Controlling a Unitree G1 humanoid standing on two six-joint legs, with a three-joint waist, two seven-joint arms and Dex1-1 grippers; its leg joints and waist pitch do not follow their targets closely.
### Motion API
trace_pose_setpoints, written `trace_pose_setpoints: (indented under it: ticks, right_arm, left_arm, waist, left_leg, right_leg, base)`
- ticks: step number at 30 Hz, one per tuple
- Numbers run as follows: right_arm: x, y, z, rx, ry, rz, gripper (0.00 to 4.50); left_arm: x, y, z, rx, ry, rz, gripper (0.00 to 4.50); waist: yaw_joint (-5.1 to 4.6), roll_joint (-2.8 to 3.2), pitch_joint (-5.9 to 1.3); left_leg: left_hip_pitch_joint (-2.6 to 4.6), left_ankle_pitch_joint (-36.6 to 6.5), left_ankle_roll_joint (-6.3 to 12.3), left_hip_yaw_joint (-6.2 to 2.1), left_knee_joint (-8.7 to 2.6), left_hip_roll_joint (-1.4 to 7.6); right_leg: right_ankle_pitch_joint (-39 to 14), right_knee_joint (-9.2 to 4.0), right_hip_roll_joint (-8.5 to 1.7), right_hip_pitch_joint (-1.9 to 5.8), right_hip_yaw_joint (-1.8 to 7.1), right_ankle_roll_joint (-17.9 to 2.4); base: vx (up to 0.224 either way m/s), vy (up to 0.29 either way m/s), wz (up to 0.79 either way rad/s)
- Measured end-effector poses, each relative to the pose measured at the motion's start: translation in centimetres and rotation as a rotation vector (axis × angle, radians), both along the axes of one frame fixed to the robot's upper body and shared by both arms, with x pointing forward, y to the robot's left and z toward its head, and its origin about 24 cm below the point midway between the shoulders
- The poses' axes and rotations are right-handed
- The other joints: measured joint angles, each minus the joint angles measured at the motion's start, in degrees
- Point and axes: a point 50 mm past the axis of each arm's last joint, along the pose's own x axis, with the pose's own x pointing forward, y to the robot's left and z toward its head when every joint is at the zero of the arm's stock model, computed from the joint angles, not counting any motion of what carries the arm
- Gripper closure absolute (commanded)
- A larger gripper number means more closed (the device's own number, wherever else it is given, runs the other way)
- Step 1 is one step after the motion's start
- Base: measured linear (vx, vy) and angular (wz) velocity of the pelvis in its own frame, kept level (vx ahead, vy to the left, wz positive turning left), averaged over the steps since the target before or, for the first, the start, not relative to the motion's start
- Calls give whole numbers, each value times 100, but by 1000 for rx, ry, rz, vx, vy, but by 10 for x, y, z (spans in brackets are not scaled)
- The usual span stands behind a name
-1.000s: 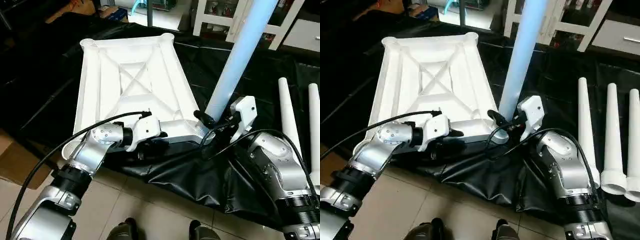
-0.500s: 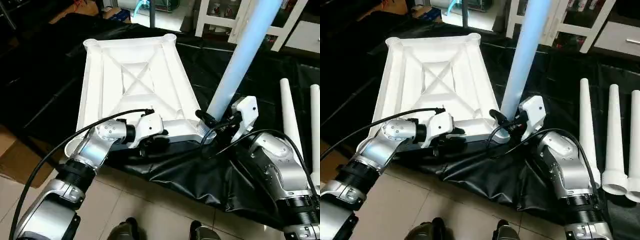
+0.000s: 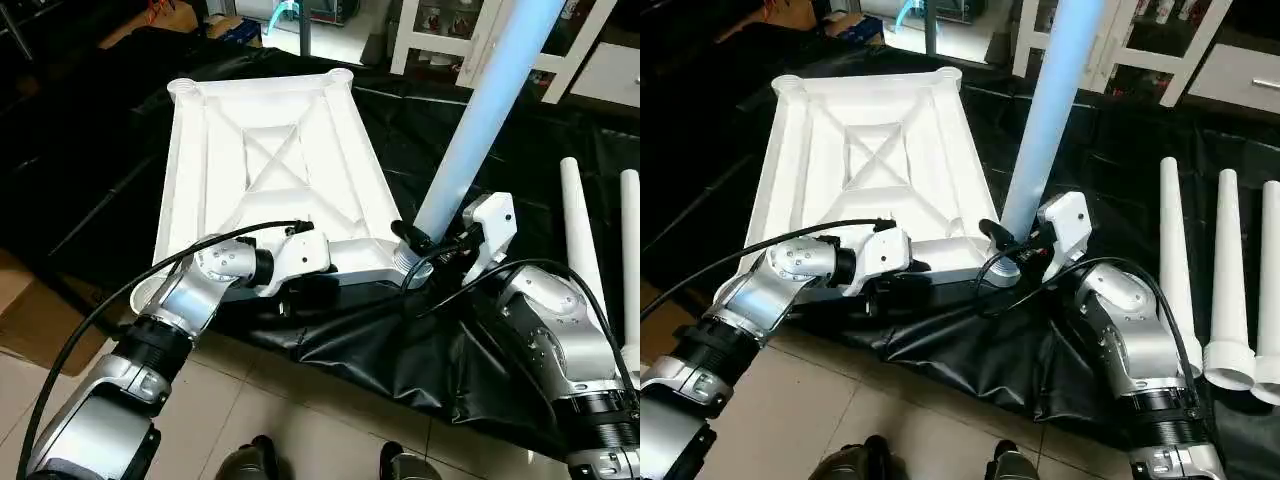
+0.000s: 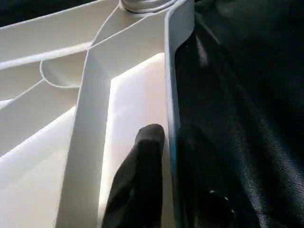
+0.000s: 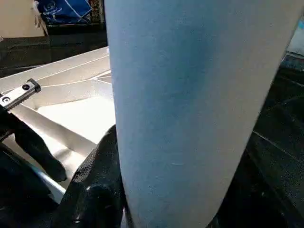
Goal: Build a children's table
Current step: Insert table leg to table base
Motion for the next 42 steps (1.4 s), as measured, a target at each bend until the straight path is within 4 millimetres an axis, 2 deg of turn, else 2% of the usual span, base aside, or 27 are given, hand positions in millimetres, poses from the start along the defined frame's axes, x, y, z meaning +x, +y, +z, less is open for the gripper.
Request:
trace_pose_setpoints:
  ticks: [5,10,14,17,22,31,36,42]
  right_arm:
    - [1,0,0,-6,0,-9,259]
    - [1,0,-1,-16,-1,-12,259]
    - [1,-1,-1,-17,0,-13,259]
    - [1,-1,-1,-16,0,-13,259]
    - [-1,2,2,-5,-15,7,259]
    - [-2,-1,5,0,-19,9,259]
    - [1,-1,7,-2,-12,1,259]
    - [1,-3,11,1,-21,-9,259]
  left_arm:
    - [0,-2,-1,14,6,-3,444]
    - [1,-1,-3,22,2,12,448]
    - [1,-1,-3,23,-4,15,448]
    - [1,-2,-2,19,-10,5,448]
    - [-2,3,0,-4,39,-27,448]
    - [1,0,0,-8,44,-62,448]
    - [4,0,2,-12,36,-49,448]
    - [5,-1,6,-10,12,-59,448]
  waist:
    - [-1,0,0]
    - [-2,0,1]
    - [-2,16,10]
    - [-3,19,12]
    - [-24,98,44]
    - [3,131,56]
    - [0,153,113]
    - [-3,160,182]
  left_leg:
    - [1,0,0,-2,0,-5]
    - [1,0,0,-15,-2,-5]
    - [0,-1,0,-54,-16,-3]
    - [0,-1,0,-58,-27,-1]
    - [4,0,0,-58,-33,-1]
    - [26,0,0,-46,-33,6]
    - [25,-1,0,-54,-37,7]
    - [25,-1,-1,-60,-99,-3]
  right_leg:
    - [-4,-8,0,0,-1,5]
    - [-12,-13,0,1,-13,15]
    - [-118,-19,-9,7,-93,22]
    - [-125,-45,-14,18,-114,21]
    - [-121,-77,-14,59,-117,13]
    - [-71,-10,-13,74,-109,-67]
    - [-79,-19,-13,62,-122,-56]
    - [-95,-109,-12,57,-134,-51]
  base:
    - [0,0,0]
    - [0,0,0]
    - [0,0,0]
    - [0,0,0]
    - [0,0,0]
    - [0,0,0]
    - [0,0,0]
    - [0,0,0]
